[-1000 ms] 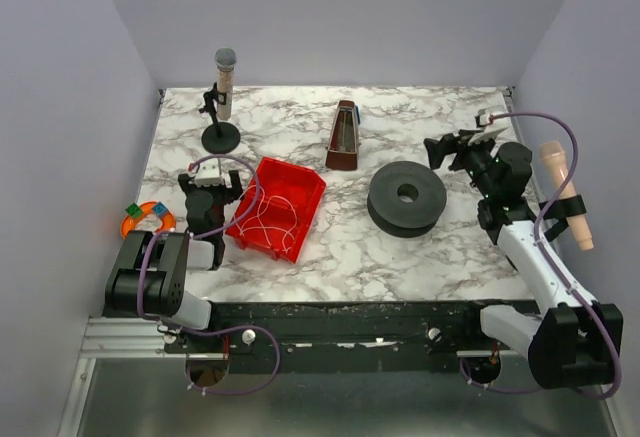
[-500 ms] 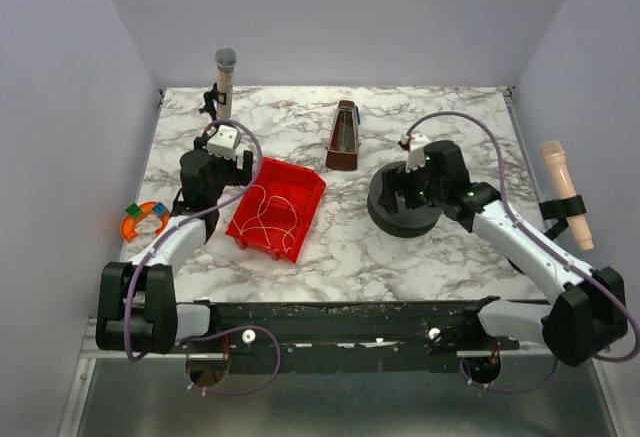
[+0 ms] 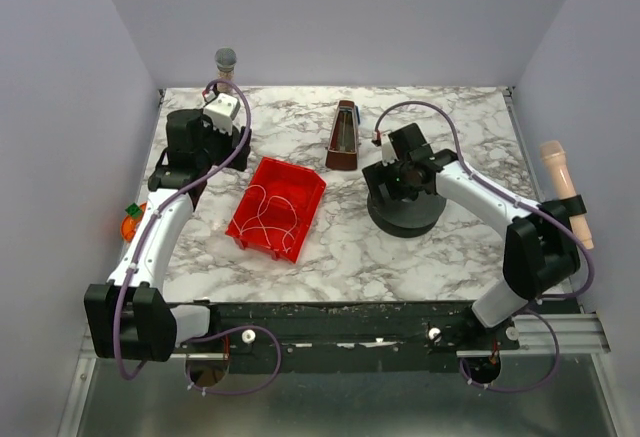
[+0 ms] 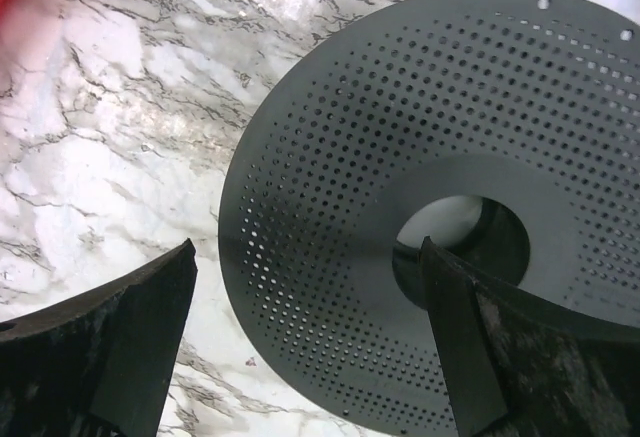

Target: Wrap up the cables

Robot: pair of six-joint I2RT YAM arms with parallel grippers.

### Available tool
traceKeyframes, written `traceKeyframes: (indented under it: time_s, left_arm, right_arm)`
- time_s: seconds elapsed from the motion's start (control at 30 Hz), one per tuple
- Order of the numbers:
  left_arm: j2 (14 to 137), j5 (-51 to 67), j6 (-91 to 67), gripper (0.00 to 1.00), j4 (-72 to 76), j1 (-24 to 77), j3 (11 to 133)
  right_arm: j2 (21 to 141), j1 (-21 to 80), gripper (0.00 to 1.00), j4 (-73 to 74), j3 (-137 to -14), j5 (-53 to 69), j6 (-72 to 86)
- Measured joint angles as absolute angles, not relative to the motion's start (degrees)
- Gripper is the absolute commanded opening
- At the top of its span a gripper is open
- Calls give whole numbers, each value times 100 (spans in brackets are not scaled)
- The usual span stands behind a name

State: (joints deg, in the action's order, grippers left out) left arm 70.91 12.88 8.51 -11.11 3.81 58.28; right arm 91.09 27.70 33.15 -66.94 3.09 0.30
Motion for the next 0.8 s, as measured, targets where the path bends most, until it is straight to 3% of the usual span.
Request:
traceKeyframes:
  time_s: [0.5,0.57,0.67,0.8]
  left_arm:
    - [7048,1767,838,94,-2158,381,6117]
    - [7048,1774,838,94,-2185,381,6117]
    - [7048,1769,838,93,-2220,381,6117]
    - [7052,1776,832,82,-2305,384,6141]
  right_arm:
    - [10012,2768,98,3468,-6742,364,-25]
    - [10025,2770,88,3470,-6742,366,-25]
    - [9963,2777,62,3463,-6737,397,-25]
    - [9636,2777,38,3454,-6657,676,-5]
